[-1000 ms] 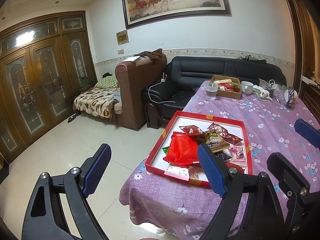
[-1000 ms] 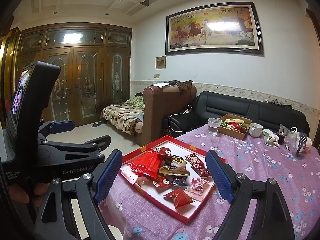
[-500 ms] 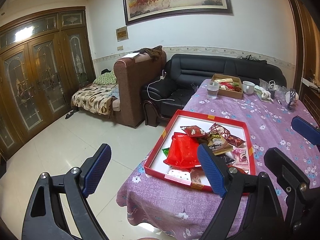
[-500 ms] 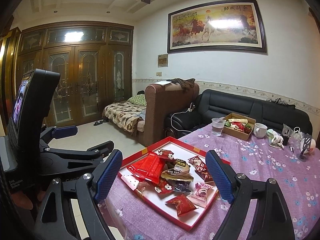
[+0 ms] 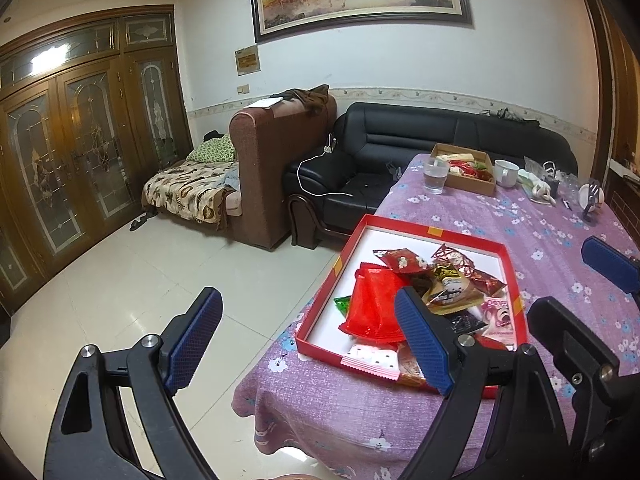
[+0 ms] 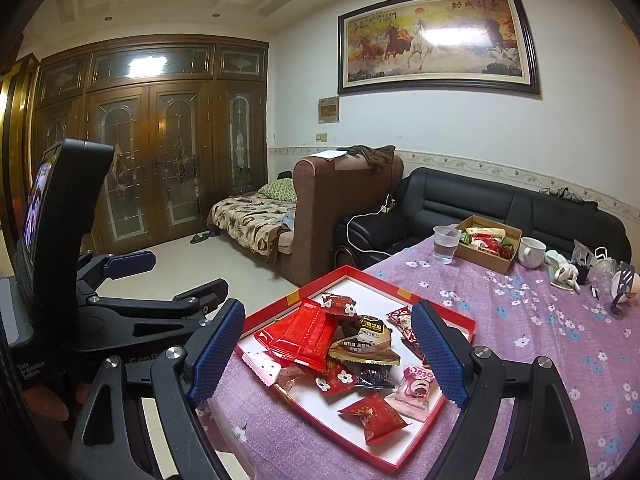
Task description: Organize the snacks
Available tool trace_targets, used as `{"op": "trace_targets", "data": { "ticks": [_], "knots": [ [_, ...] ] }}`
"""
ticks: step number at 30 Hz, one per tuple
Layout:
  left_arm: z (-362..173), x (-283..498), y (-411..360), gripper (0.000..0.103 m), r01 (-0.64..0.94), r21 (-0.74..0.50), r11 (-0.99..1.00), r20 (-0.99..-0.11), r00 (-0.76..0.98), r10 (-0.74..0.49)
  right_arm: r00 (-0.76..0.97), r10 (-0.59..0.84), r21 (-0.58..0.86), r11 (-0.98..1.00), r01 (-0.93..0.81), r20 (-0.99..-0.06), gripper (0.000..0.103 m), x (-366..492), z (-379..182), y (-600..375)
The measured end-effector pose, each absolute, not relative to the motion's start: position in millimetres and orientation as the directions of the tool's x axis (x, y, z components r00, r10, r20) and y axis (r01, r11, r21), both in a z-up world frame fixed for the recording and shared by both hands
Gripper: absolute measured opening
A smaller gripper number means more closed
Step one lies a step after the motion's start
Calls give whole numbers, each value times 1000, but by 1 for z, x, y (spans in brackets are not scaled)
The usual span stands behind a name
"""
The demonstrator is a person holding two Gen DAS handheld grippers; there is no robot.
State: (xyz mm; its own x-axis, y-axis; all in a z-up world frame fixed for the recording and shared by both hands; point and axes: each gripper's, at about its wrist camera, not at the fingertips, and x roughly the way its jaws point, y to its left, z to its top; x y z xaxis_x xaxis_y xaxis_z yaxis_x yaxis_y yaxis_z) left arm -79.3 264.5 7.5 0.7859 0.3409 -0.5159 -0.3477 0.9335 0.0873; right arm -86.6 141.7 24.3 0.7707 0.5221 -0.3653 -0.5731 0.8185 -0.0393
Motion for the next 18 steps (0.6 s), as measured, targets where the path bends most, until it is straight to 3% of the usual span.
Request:
{"op": "trace_targets", "data": {
  "ticks": [18],
  "knots": [
    [-10,-67,285,89,-360,81,929,-554,759,343,752,518,-41,812,-582,-409,86,-71,11,160]
  ]
}}
